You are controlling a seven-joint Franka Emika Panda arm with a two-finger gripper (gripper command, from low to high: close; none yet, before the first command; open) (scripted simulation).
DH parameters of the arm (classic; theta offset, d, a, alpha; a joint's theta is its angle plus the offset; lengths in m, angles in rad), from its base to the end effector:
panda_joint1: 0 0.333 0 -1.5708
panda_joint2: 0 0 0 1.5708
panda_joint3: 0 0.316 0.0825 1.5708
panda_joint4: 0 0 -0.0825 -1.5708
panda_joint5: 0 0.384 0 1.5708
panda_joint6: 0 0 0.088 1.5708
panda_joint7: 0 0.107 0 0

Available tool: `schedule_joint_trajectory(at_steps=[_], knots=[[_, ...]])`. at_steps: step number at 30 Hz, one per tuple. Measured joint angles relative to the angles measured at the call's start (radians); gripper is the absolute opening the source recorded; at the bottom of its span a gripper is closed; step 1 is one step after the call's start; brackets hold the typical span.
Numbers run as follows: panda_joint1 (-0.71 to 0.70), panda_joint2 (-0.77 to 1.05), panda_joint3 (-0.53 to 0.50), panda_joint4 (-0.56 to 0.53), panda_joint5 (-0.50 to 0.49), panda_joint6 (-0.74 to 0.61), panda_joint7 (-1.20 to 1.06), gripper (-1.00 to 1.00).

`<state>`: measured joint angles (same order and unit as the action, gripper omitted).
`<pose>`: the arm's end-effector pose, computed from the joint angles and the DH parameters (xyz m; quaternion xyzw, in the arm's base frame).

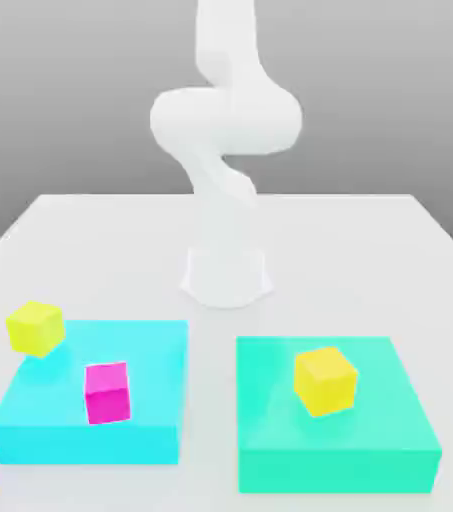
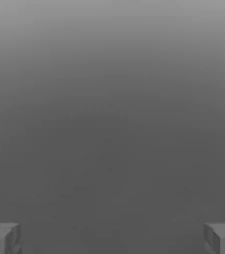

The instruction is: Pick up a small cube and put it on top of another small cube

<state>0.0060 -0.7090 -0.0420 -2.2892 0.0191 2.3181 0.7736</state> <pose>0.3785 -0.0191 0.6852 -0.8557 0.3707 -0.3275 0.1517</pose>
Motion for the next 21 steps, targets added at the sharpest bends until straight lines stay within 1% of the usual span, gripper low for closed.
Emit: schedule_joint_trajectory(at_steps=[7,12,17,21], knots=[[0.016,0.258,-0.124,0.031,0.065,0.052,-0.083,0.00],[0.010,0.439,-0.198,0.052,0.130,0.088,-0.155,0.00],[-0.019,0.622,-0.254,0.074,0.201,0.122,-0.231,0.00],[-0.067,0.768,-0.275,0.091,0.250,0.150,-0.286,0.00]])
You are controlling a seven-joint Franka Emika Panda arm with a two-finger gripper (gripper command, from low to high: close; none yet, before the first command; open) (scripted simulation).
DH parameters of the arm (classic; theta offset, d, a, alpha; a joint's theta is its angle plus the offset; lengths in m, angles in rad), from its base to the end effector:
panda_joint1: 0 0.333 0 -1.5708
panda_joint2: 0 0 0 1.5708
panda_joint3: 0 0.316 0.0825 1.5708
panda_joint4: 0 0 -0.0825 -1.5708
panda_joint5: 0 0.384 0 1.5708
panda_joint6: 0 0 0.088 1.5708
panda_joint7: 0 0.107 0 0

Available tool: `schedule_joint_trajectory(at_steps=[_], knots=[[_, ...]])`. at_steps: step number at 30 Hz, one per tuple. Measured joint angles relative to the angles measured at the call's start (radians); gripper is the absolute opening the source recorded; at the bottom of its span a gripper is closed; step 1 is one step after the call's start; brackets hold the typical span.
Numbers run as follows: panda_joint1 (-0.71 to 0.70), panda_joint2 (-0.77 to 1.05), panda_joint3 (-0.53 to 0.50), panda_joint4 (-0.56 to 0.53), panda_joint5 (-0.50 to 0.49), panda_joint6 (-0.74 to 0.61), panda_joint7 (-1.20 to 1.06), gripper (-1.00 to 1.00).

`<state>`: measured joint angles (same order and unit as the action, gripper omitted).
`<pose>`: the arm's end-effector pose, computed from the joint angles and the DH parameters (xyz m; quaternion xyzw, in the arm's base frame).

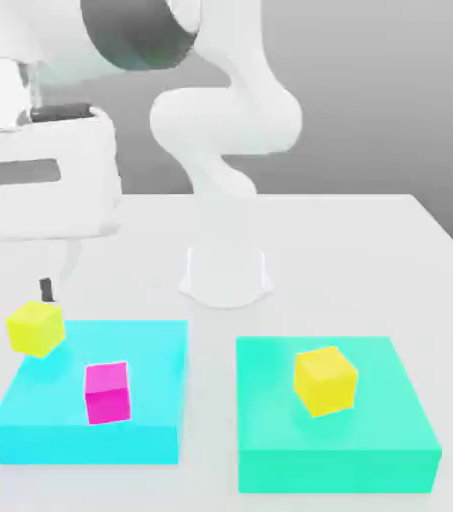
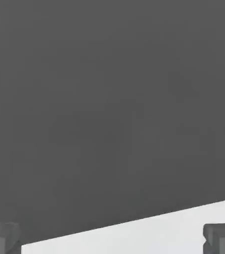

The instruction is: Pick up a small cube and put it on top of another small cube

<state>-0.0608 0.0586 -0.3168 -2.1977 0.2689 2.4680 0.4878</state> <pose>0.5195 -0.2054 0.3798 -0.8558 0.4988 -0.1021 0.0912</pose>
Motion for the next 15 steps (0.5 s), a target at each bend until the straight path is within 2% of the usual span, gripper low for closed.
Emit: schedule_joint_trajectory(at_steps=[11,15], knots=[[-0.120,0.376,-0.042,0.042,0.037,0.095,-0.085,0.00],[-0.175,0.520,0.011,0.075,0.091,0.187,-0.129,0.00]])
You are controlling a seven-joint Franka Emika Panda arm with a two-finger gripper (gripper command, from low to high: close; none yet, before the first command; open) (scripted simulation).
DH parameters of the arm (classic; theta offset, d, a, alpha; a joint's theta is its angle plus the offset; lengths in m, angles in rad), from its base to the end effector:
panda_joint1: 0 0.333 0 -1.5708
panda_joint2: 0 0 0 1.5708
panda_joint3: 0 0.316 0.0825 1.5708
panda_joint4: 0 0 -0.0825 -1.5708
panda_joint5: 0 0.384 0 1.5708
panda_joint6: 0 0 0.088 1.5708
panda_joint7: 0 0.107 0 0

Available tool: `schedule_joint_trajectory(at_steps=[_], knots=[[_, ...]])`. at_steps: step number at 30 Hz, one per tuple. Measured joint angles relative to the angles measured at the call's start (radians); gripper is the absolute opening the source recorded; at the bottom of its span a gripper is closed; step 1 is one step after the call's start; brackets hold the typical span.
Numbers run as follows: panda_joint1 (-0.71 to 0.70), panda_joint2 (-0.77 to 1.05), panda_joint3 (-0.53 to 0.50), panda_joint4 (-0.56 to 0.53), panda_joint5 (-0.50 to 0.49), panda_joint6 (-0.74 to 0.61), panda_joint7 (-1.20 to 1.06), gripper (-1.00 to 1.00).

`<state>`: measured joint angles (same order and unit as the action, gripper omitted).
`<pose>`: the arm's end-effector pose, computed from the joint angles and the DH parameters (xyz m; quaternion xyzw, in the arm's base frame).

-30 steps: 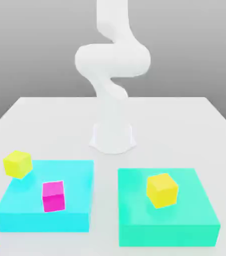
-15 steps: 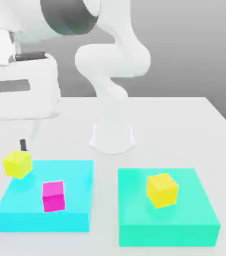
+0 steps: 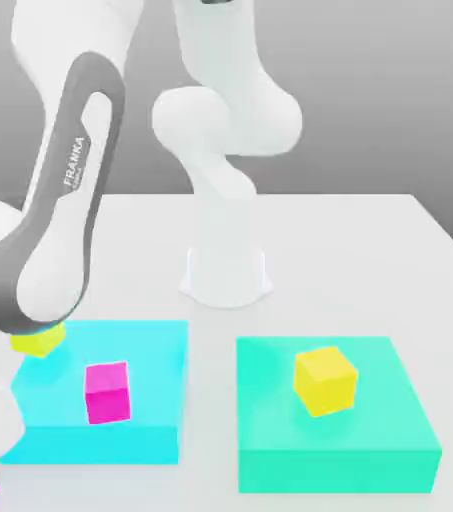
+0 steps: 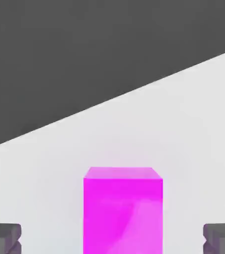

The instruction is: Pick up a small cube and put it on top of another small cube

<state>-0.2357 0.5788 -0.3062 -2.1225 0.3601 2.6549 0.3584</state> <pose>0.4784 -0.3049 0.1449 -0.8327 0.5538 -0.0010 0.0001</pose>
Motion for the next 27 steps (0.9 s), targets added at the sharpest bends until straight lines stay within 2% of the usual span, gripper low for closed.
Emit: schedule_joint_trajectory(at_steps=[1,7,12,18,27], knots=[[-0.010,0.026,0.013,0.007,0.013,0.018,-0.009,-1.00],[-0.015,0.039,0.019,0.010,0.020,0.026,-0.014,-1.00],[0.036,-0.098,-0.046,-0.029,-0.052,-0.070,0.031,-1.00],[0.109,-0.306,-0.068,-0.159,-0.185,-0.133,-0.026,-1.00],[0.173,-0.611,-0.033,-0.369,-0.370,-0.203,-0.148,-1.00]])
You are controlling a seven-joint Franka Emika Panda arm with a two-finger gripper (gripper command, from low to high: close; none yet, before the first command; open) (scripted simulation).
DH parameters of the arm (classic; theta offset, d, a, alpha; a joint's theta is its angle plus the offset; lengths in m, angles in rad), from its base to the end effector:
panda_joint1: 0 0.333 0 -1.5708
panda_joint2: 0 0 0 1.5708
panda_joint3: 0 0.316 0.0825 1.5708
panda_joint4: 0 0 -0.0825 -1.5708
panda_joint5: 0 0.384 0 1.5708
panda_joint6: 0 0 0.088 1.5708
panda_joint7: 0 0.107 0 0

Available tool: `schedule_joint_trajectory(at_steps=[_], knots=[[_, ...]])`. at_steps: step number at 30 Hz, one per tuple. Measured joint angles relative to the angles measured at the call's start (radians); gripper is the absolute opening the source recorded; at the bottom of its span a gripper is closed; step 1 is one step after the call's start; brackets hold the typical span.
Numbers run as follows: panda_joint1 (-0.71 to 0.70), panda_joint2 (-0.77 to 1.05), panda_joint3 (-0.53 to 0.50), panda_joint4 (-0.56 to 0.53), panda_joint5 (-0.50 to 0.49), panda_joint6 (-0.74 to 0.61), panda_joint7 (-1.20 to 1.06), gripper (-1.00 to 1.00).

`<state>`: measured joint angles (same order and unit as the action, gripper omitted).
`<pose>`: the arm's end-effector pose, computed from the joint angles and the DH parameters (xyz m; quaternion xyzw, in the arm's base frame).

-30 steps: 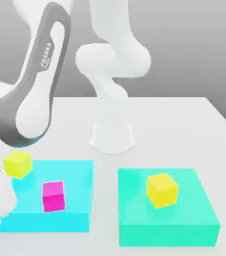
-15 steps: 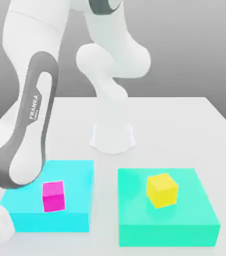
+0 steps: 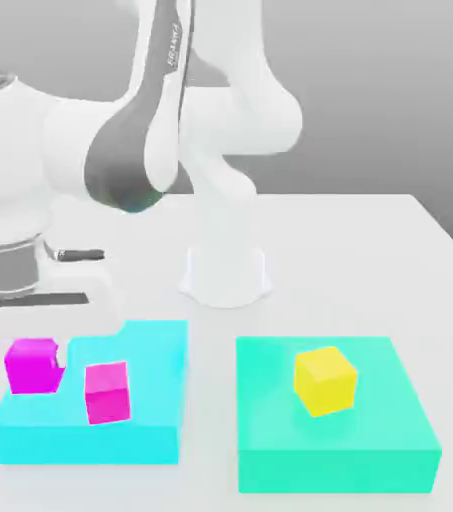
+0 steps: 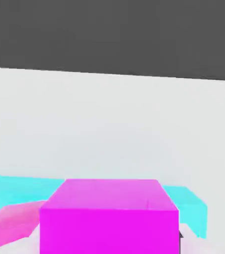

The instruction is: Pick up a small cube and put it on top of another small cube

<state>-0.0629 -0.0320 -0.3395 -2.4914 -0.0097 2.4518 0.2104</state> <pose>0.4286 -0.1819 0.2969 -0.9546 0.2979 0.0045 0.0027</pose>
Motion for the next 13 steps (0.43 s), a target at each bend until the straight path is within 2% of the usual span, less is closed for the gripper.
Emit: schedule_joint_trajectory(at_steps=[4,9,10,13], knots=[[0.015,-0.129,0.022,-0.096,-0.061,-0.023,-0.070,-1.00],[0.033,-0.031,0.022,-0.145,-0.016,0.122,-0.133,-1.00],[0.033,-0.004,0.021,-0.151,-0.005,0.155,-0.141,1.00],[0.034,-0.004,0.021,-0.151,-0.005,0.155,-0.141,1.00]])
